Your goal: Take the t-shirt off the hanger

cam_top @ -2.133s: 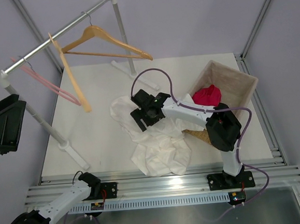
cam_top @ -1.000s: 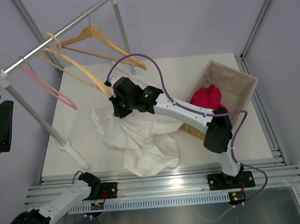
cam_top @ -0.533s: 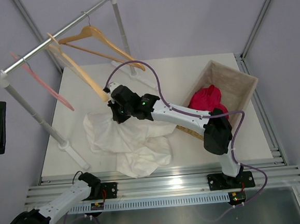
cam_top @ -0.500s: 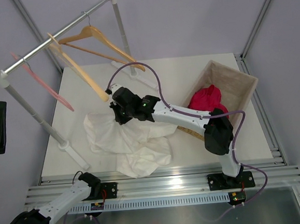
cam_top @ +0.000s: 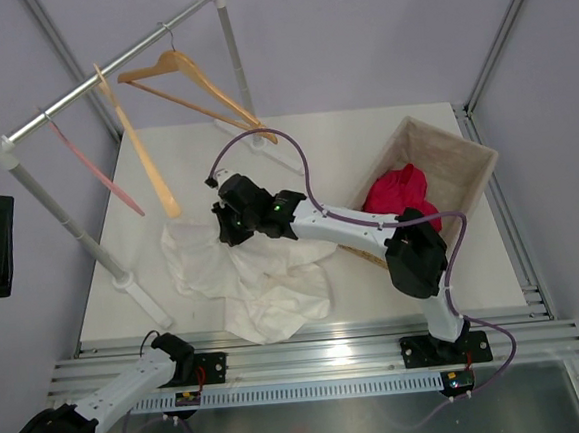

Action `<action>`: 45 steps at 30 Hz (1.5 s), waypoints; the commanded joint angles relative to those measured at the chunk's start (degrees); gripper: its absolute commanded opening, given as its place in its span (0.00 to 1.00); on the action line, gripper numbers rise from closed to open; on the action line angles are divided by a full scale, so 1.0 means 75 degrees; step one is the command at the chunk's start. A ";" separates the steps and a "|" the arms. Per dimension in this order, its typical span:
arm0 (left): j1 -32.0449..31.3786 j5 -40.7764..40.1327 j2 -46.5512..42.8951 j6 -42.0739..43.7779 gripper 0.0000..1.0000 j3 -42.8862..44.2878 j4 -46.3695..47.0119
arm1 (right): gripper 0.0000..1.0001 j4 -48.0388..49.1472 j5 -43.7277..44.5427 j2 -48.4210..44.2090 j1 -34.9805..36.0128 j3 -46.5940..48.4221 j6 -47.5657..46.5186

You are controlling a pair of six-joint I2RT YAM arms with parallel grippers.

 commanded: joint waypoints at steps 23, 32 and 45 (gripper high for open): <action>-0.0018 0.0204 0.0191 0.0349 0.99 0.0082 0.0140 | 0.67 -0.2316 0.3441 -0.1198 -0.0599 -0.1076 0.0454; -0.0018 0.0368 0.0238 0.0302 0.99 0.0024 0.0410 | 0.34 -0.1075 0.0852 -0.3300 -0.0178 -0.3279 0.0347; -0.0018 0.0474 0.0203 0.0220 0.99 -0.0293 0.0539 | 1.00 0.0125 0.1775 -0.1511 0.0433 -0.2816 0.1309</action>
